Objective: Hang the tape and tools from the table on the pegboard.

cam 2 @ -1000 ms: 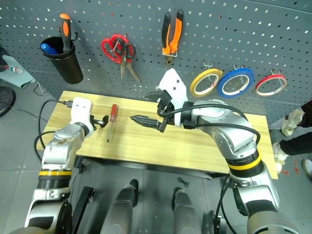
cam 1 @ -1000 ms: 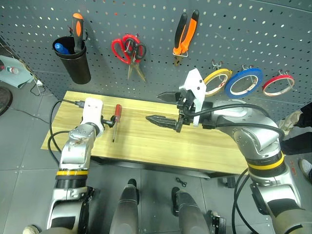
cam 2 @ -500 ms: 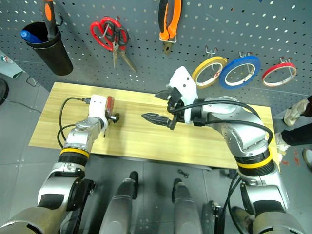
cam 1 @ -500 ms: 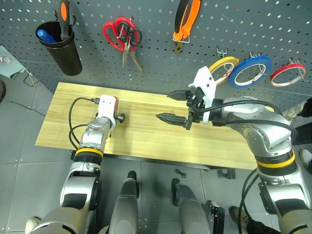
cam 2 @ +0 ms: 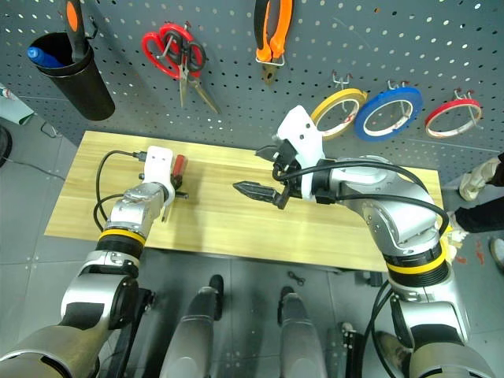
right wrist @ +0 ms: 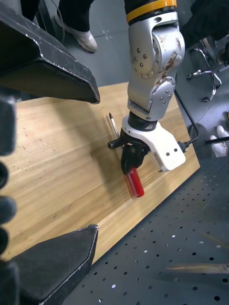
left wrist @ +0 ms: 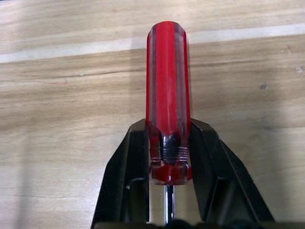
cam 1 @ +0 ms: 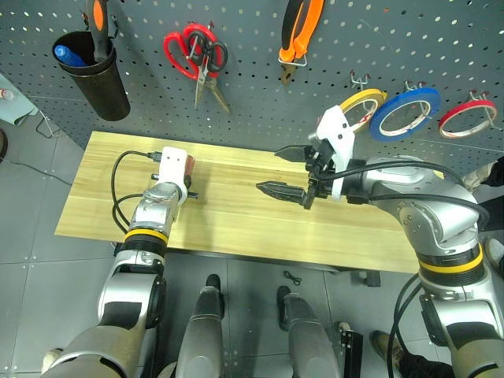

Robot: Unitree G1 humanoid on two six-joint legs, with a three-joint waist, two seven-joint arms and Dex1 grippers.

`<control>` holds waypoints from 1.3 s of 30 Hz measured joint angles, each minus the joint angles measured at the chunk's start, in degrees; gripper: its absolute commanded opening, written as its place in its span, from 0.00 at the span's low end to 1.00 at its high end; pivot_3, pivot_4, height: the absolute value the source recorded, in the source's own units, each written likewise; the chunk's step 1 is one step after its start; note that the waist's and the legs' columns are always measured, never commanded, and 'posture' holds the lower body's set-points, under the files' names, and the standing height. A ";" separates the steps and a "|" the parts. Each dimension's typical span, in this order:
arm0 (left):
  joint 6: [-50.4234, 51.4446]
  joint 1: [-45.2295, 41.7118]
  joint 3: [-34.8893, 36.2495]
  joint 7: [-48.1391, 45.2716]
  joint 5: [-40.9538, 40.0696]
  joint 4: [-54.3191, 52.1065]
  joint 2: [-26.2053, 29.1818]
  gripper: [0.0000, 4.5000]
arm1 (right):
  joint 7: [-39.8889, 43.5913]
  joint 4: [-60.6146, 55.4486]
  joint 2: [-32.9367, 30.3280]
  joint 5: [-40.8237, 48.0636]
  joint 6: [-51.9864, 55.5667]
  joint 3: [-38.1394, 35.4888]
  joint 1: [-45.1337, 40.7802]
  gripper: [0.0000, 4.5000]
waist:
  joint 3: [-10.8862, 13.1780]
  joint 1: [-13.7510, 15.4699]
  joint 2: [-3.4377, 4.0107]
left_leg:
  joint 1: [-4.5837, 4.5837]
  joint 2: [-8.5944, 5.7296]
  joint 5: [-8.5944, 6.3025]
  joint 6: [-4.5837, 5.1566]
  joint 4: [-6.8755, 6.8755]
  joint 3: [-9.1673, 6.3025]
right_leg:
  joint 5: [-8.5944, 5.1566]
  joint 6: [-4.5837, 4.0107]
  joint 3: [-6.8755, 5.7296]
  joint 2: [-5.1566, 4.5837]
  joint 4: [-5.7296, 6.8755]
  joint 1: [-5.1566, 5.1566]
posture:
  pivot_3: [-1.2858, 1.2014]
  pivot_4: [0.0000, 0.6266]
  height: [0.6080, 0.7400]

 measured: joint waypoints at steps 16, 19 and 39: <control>19.12 30.71 0.19 -12.05 -6.86 -60.00 7.89 0.15 | -1.57 -9.04 2.39 10.35 0.12 -12.09 9.99 1.00 | -0.32 0.38 -0.10 | -0.07 0.02 0.35 -0.59 -0.73 -0.08 | 0.28 -0.45 -0.24 -0.05 -0.31 -0.12 | 0.58 0.54 1.00; 21.04 30.81 0.76 -10.44 -7.26 -69.55 7.24 0.15 | -5.05 -8.45 6.45 15.98 0.24 -15.41 5.05 1.00 | -1.10 0.40 -0.11 | -0.15 0.02 0.42 -0.71 -0.79 -0.07 | 0.44 -0.04 -0.25 -0.05 -0.62 -0.11 | 0.60 0.43 1.00; -9.80 -11.01 4.95 1.11 3.18 -44.68 15.68 0.15 | -8.74 6.18 15.55 15.49 -10.36 -15.52 -14.91 1.00 | -6.85 4.23 -0.68 | -0.31 0.05 0.80 -0.44 -1.09 0.05 | 1.23 -0.33 -0.39 0.00 -1.41 -0.03 | 0.61 0.33 1.00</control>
